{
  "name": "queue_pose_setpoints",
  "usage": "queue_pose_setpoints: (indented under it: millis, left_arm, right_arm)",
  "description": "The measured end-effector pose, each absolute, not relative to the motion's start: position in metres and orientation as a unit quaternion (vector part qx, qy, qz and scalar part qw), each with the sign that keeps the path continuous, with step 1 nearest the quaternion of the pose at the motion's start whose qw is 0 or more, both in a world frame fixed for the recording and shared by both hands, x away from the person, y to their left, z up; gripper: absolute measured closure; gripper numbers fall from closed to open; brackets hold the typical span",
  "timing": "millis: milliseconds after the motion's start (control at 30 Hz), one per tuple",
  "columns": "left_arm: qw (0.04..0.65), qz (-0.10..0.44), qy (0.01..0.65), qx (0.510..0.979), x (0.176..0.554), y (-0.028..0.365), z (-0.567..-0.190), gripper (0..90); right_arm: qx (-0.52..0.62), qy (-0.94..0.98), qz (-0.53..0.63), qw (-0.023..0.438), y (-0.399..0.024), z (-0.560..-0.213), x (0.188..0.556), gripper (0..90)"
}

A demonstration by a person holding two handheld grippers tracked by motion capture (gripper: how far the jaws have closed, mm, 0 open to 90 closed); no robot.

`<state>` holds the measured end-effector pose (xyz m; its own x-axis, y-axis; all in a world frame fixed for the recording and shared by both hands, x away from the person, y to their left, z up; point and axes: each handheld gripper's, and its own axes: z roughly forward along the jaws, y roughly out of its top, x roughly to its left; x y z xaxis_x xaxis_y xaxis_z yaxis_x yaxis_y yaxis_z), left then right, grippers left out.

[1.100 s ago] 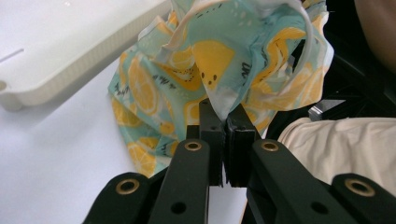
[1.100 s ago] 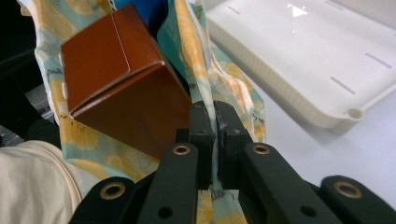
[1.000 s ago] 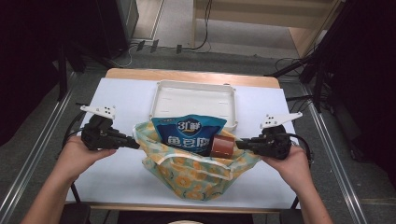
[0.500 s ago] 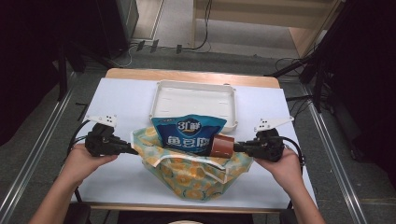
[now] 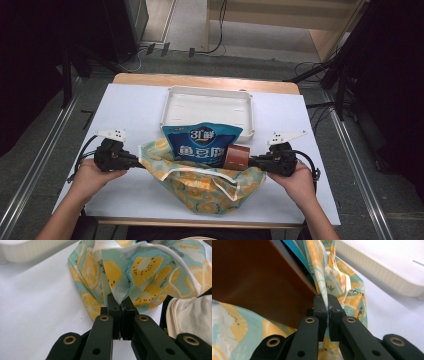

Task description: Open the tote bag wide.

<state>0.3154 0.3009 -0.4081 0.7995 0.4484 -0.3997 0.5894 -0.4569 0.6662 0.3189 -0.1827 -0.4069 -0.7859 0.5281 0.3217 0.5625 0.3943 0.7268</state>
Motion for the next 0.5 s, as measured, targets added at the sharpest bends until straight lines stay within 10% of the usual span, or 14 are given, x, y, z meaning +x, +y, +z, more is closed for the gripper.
queue_pose_setpoints:
  millis: [500]
  left_arm:
    - [0.408,-0.102,0.316,0.851,0.318,0.301,-0.421,84.8]
  right_arm:
    - [-0.328,-0.837,-0.438,0.016,-0.187,-0.41,0.32,83.1]
